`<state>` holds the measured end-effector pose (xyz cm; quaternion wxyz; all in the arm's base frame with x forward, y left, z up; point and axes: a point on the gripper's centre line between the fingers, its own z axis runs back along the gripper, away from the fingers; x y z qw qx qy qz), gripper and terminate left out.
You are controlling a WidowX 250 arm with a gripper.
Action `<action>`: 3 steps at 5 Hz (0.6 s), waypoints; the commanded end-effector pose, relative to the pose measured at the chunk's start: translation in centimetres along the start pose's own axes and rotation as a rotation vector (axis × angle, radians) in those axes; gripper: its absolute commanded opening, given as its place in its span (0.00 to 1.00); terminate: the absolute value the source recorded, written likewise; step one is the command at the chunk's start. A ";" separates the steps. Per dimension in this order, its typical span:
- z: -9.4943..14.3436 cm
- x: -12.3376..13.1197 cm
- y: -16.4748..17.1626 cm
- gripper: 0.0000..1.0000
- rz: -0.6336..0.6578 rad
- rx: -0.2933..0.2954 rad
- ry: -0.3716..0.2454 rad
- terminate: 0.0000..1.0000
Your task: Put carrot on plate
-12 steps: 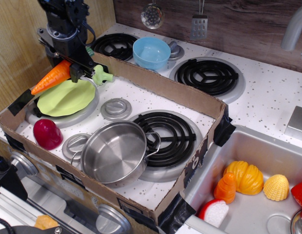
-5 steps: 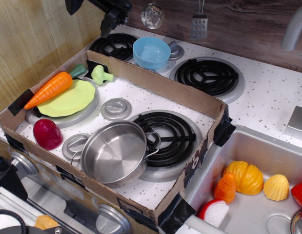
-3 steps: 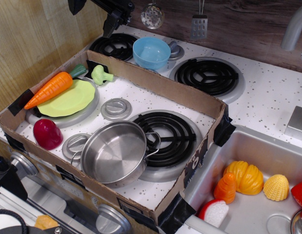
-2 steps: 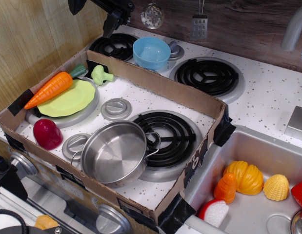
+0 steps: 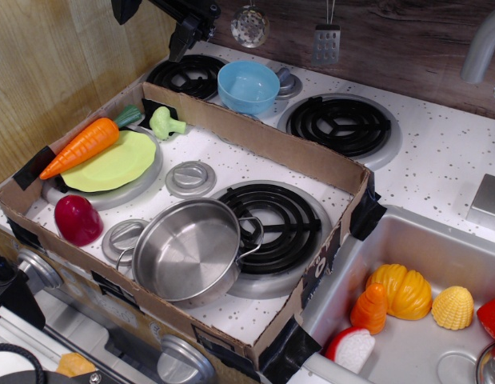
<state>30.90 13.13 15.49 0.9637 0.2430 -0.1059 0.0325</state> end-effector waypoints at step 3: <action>2.5 0.6 0.9 1.00 0.030 0.017 -0.062 1.00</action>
